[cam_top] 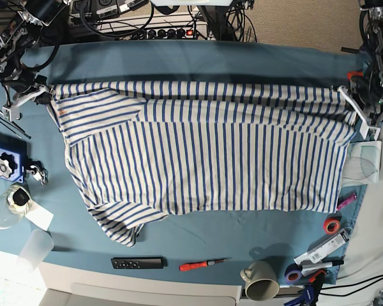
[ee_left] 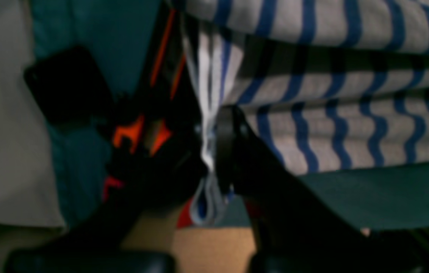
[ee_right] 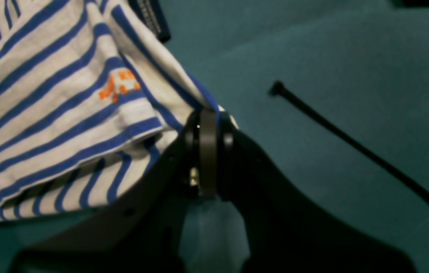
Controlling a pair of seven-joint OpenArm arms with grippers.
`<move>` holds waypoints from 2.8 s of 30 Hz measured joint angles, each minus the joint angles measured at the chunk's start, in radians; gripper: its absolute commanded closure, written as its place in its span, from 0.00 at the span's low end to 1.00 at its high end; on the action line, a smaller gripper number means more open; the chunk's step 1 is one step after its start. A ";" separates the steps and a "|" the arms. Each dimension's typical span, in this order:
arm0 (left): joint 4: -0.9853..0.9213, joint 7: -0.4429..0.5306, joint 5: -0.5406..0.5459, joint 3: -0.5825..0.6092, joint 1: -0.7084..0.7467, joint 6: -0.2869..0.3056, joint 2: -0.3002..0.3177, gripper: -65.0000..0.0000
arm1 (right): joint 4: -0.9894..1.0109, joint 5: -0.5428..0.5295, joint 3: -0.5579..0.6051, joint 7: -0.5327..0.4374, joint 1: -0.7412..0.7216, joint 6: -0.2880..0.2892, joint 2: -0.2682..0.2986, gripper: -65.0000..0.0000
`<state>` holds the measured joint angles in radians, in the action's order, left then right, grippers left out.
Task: Fold the T-shirt properly
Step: 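Drag the folded edge back toward the arms with both grippers, then release the shirt edge and raise both grippers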
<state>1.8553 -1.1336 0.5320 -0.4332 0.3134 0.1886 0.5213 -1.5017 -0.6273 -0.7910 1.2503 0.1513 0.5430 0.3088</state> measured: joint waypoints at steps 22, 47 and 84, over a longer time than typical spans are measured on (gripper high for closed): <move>0.000 -0.019 0.007 0.000 0.080 0.007 0.000 1.00 | -0.156 -0.039 0.000 0.060 0.181 -0.004 0.001 1.00; 0.130 -0.006 -0.219 -0.006 0.079 -0.116 0.003 0.70 | -0.162 -0.081 -0.001 0.100 0.179 0.000 0.004 0.74; 0.241 0.029 -0.309 -0.006 0.254 -0.132 0.006 0.47 | -0.176 -0.105 -0.001 0.156 0.181 0.012 0.026 0.65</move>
<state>2.0968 -1.1042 0.2234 -0.4397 0.5678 0.0566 0.5278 -1.6775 -0.7322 -0.7918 1.4063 0.3325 0.5549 0.3347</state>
